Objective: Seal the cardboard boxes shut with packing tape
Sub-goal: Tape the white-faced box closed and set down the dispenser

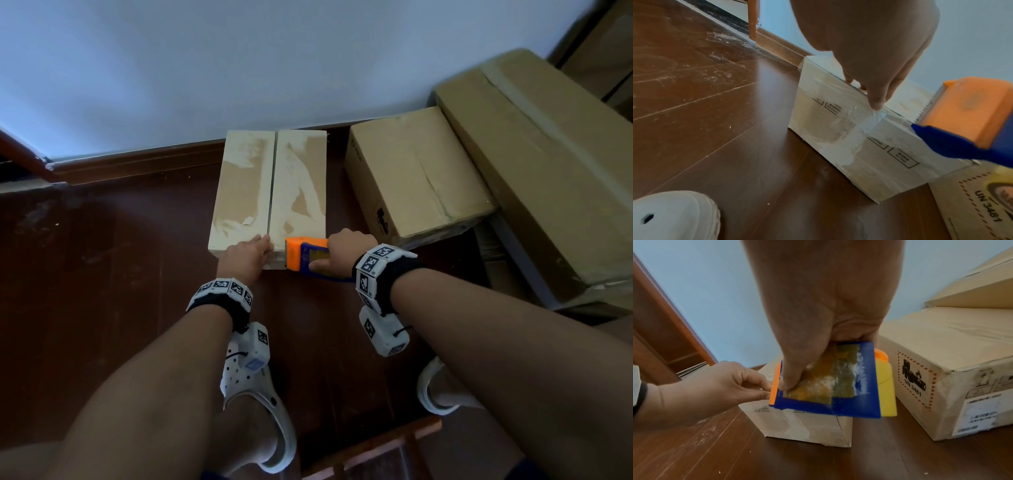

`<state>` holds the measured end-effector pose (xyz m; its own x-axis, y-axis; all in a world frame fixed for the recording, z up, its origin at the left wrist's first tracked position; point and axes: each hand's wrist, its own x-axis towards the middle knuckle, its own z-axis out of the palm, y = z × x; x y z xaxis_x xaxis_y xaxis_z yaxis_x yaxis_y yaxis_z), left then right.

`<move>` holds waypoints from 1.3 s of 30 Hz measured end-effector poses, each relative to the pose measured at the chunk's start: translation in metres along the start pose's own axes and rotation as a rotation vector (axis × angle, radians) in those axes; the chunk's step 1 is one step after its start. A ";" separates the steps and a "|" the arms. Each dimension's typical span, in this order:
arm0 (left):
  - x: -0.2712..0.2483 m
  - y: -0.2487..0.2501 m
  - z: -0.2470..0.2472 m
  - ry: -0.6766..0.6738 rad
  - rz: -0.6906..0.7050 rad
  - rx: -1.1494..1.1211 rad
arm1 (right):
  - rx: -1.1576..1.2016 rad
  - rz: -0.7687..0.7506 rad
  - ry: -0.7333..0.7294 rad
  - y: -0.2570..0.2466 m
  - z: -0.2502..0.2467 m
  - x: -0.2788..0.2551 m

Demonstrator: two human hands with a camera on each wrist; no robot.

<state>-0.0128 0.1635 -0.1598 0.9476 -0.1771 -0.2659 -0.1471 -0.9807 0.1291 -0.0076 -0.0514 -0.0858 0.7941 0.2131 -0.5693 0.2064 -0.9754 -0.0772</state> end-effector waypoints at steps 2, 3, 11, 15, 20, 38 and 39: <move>0.000 -0.001 -0.001 -0.009 -0.011 -0.021 | 0.002 0.011 0.007 0.000 0.003 -0.001; 0.000 -0.001 -0.002 -0.012 -0.019 -0.037 | 0.015 0.015 0.005 0.000 0.004 -0.002; -0.004 0.002 -0.007 -0.007 -0.072 -0.109 | 0.083 0.041 0.008 0.005 0.010 -0.008; -0.005 0.001 -0.007 -0.011 -0.089 -0.130 | 0.058 0.032 0.011 0.005 0.010 -0.010; -0.004 0.006 -0.008 -0.013 -0.105 -0.150 | -0.028 0.032 -0.009 0.022 0.008 -0.017; -0.001 0.006 -0.010 -0.005 -0.115 -0.102 | -0.097 0.254 -0.045 0.115 0.004 -0.046; -0.001 0.006 -0.010 0.005 -0.117 -0.113 | -0.100 0.253 -0.052 0.112 0.004 -0.044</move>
<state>-0.0121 0.1583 -0.1494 0.9578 -0.0619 -0.2805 -0.0034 -0.9789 0.2044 -0.0217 -0.1700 -0.0726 0.7979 -0.0424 -0.6013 0.0622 -0.9864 0.1522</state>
